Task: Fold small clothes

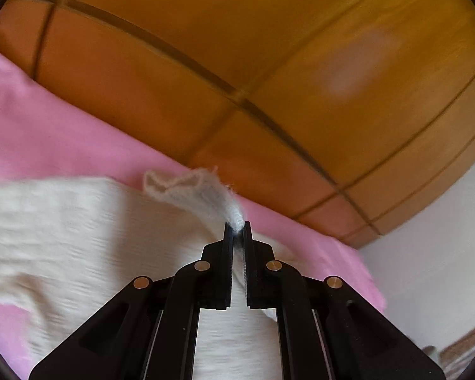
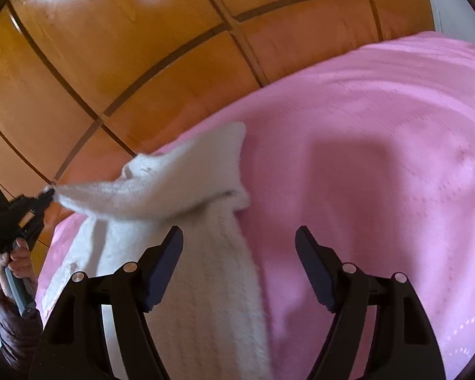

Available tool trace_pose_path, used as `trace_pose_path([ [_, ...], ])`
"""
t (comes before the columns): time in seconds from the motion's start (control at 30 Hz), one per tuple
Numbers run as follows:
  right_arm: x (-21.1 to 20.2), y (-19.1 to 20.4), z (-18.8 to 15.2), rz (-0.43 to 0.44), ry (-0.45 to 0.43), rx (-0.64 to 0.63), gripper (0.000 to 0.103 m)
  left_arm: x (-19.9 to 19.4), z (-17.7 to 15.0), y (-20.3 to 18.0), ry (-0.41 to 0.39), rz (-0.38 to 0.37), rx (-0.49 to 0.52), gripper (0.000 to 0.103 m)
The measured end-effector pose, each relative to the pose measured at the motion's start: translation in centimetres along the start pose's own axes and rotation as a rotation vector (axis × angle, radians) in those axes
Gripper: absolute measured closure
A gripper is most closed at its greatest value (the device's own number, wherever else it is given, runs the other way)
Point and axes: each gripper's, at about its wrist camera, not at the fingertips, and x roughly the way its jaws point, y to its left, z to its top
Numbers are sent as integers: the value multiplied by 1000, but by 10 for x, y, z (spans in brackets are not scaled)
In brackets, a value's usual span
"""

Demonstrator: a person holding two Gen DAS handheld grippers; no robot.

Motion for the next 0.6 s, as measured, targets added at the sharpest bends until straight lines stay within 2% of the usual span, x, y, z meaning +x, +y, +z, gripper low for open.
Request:
trace_pose_path([
  [0.07, 5, 14, 5, 12, -11, -24, 33, 6, -8, 15, 36, 68, 26, 99],
  [0.27, 43, 74, 18, 6, 6, -174, 37, 36, -37, 42, 115, 195, 54, 99],
  [0.4, 93, 96, 14, -131, 68, -284, 43, 45, -49, 53, 130, 307, 105, 99],
  [0.43, 108, 95, 10, -190, 92, -307, 43, 42, -53, 61, 133, 359, 125, 92],
  [0.5, 122, 91, 3, -231, 100, -319, 41, 43, -56, 65, 112, 441, 165, 82],
  [0.6, 122, 93, -1, -253, 73, -341, 39, 34, -59, 74, 100, 453, 171, 82],
])
